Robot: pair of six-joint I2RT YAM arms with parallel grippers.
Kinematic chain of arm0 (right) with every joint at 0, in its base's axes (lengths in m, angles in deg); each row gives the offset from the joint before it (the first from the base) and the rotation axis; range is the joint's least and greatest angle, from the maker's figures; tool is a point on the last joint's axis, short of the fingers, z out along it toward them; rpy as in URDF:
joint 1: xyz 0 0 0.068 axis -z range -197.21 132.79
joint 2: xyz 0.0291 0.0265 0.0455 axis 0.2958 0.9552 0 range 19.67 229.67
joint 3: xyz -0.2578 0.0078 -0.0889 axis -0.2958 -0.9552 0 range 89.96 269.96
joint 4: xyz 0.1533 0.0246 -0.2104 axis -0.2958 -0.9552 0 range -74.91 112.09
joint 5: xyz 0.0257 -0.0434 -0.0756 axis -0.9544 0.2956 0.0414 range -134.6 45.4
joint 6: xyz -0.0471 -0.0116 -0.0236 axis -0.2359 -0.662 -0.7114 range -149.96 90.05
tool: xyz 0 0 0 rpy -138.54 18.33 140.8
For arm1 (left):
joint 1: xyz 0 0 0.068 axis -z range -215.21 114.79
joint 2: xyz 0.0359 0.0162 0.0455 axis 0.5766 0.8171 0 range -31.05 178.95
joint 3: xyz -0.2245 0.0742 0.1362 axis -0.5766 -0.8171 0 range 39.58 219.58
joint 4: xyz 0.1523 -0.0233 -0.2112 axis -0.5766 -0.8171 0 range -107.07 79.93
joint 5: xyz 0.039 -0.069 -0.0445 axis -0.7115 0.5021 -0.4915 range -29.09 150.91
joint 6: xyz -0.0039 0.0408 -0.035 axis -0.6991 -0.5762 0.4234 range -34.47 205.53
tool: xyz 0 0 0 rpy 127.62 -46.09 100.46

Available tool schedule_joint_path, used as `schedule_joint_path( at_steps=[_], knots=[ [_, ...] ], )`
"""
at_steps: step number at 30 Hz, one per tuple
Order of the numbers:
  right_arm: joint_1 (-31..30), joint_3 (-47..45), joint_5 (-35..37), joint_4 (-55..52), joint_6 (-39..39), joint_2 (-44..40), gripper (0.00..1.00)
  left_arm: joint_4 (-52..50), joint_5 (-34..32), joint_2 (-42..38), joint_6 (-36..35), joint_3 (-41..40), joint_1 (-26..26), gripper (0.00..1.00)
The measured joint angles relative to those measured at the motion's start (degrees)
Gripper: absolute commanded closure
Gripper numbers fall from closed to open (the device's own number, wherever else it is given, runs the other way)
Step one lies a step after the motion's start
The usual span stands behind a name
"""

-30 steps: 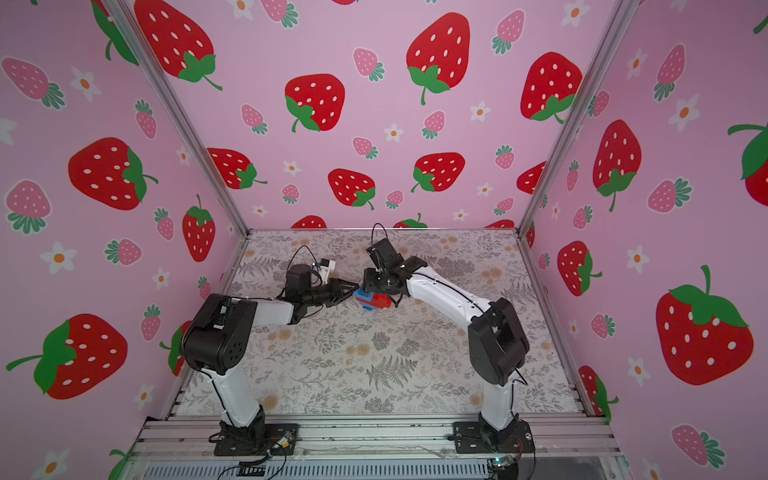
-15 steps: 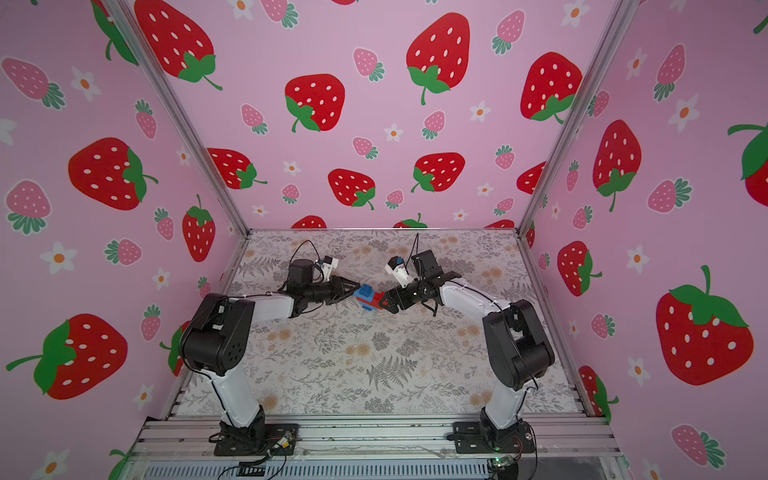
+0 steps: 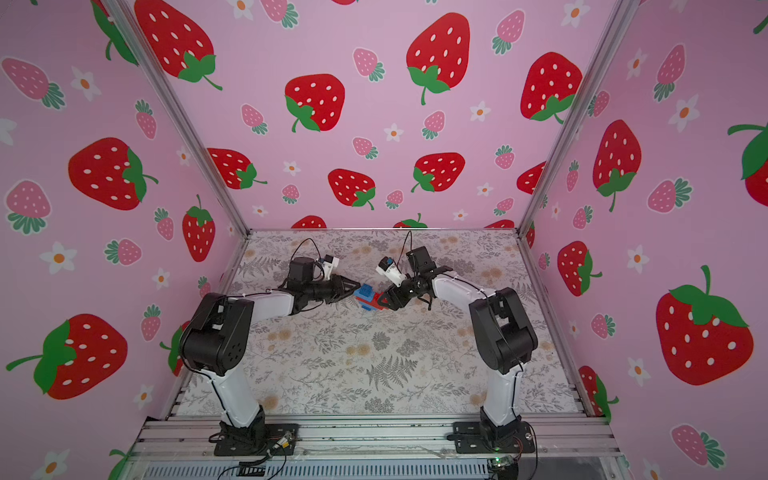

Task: Assemble a heart with lego
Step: Adjust the lego brick at the center of the board.

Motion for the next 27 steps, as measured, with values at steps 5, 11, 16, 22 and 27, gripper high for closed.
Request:
schedule_joint_path(
  at_steps=[5, 11, 16, 22, 27],
  knots=[
    [-1.2, 2.2, 0.3, -1.2, -1.6, 3.1, 0.57, -0.5, 0.0, 0.0, -0.1, 0.2, 0.0, 0.87],
    [-1.7, 2.3, 0.3, -1.4, -2.7, 3.2, 0.70, -2.1, -0.4, -0.5, -0.2, 0.7, 0.0, 0.74],
    [-1.3, 2.2, -3.0, -2.7, 0.9, 3.0, 0.72, -7.4, -4.4, -2.4, -2.1, 0.7, -0.1, 0.31],
    [1.2, -3.5, -11.6, -0.4, 14.9, 2.2, 0.68, -17.7, -12.2, -9.2, -4.7, 0.9, -0.4, 0.05],
    [3.5, -8.3, -13.9, 3.5, 28.0, 1.6, 0.35, -21.5, -18.0, -14.5, -6.5, 1.6, -0.4, 0.01]
  ],
)
